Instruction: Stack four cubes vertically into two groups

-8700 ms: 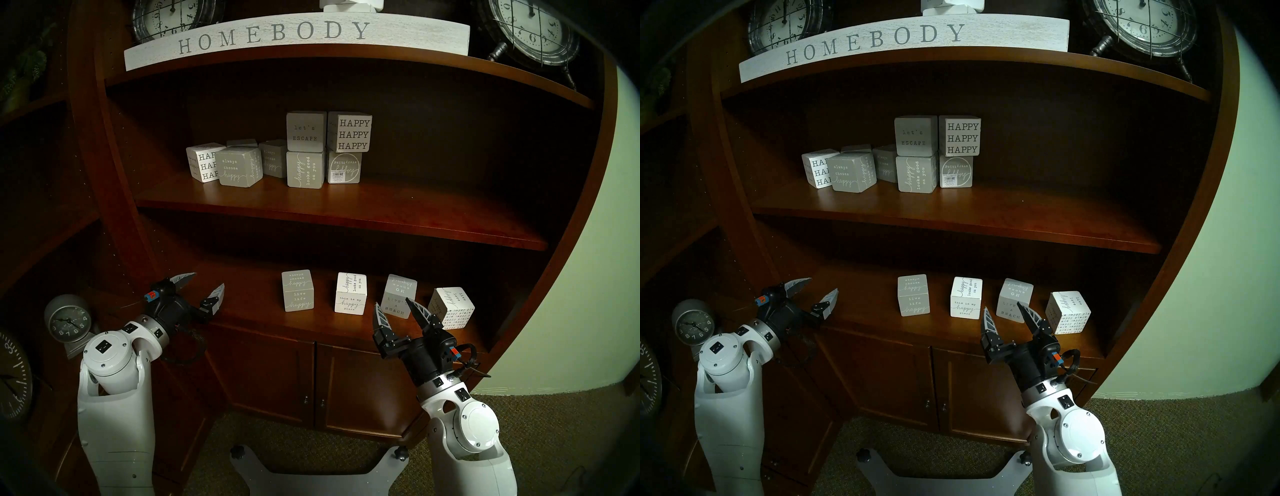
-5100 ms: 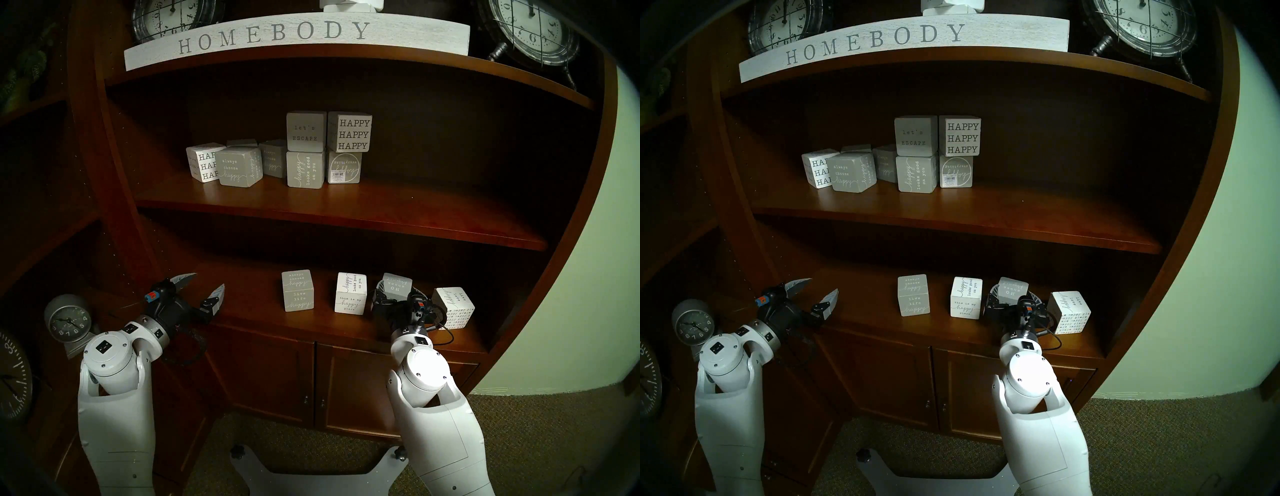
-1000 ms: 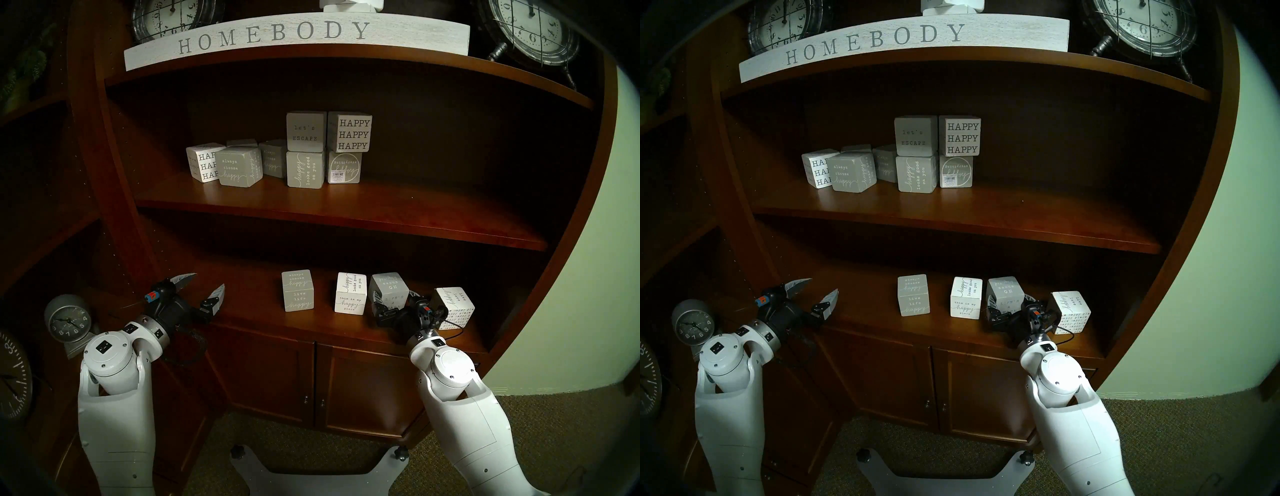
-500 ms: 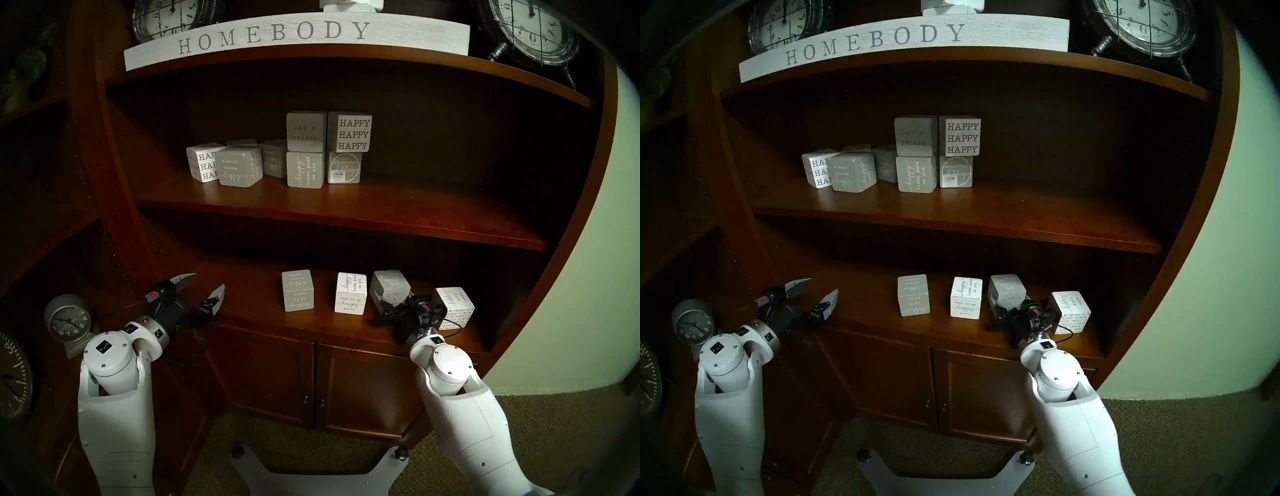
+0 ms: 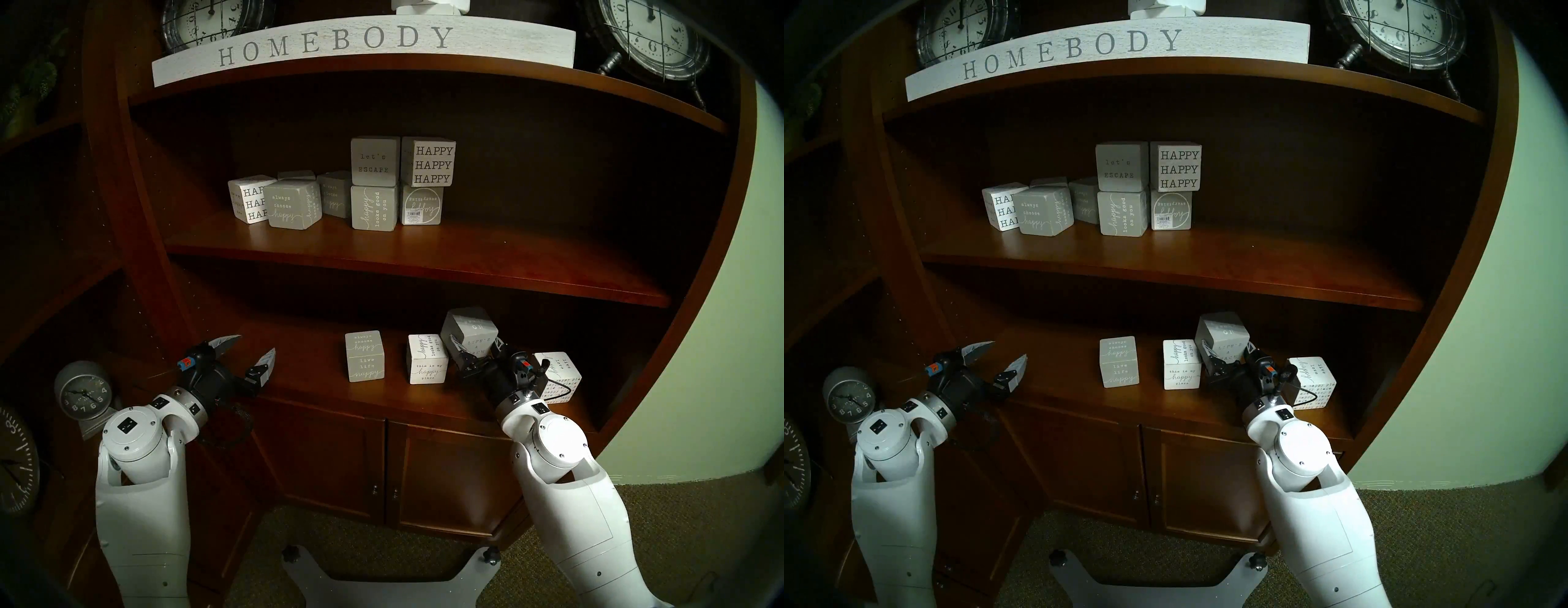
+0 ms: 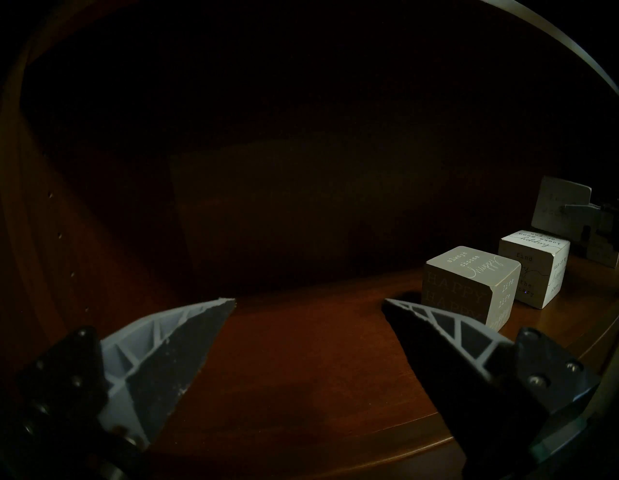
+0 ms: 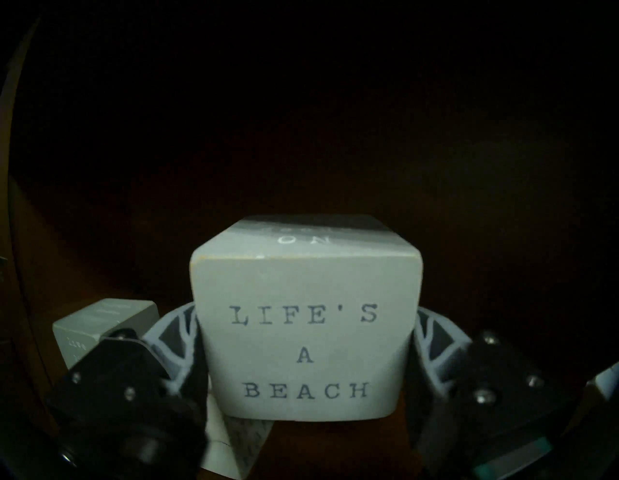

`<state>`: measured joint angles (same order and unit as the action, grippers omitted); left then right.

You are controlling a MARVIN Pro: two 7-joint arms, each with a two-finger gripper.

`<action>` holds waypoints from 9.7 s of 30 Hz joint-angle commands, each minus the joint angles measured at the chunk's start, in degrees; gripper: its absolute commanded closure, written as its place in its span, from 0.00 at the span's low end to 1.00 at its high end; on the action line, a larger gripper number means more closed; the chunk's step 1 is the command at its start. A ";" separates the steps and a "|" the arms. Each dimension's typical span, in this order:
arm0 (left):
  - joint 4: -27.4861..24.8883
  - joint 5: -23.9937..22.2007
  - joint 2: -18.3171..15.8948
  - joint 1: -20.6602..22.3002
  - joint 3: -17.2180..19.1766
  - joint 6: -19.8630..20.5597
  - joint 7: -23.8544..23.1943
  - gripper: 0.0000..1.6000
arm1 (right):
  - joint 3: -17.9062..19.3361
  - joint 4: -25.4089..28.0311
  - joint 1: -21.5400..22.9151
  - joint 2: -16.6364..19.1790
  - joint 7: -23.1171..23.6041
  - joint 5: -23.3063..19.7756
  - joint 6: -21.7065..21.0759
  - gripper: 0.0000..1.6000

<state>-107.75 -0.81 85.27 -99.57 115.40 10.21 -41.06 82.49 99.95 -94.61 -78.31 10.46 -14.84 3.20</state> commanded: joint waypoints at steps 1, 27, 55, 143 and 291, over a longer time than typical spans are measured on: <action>-0.95 0.03 -0.11 0.15 0.04 -0.13 0.01 0.00 | -1.71 6.52 0.69 -1.20 0.37 -0.81 -2.23 1.00; -0.96 0.04 -0.10 0.15 0.04 -0.12 0.01 0.00 | -15.20 -4.48 10.56 -10.54 -3.35 5.07 -4.44 1.00; -1.06 0.08 -0.08 0.11 0.04 -0.07 0.04 0.00 | -17.21 -9.13 11.83 -11.93 -3.48 6.86 -2.45 1.00; -1.07 0.09 -0.07 0.10 0.05 -0.06 0.04 0.00 | -15.67 -3.67 8.69 -10.02 -2.05 8.17 -1.50 0.00; -1.07 0.13 -0.03 0.12 0.07 -0.06 -0.01 0.00 | 11.93 13.77 -17.37 3.27 -23.82 -4.79 1.96 0.00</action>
<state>-107.68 -0.76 85.32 -99.57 115.43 10.22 -41.14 93.98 113.76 -114.04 -75.26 -13.51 -19.13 5.05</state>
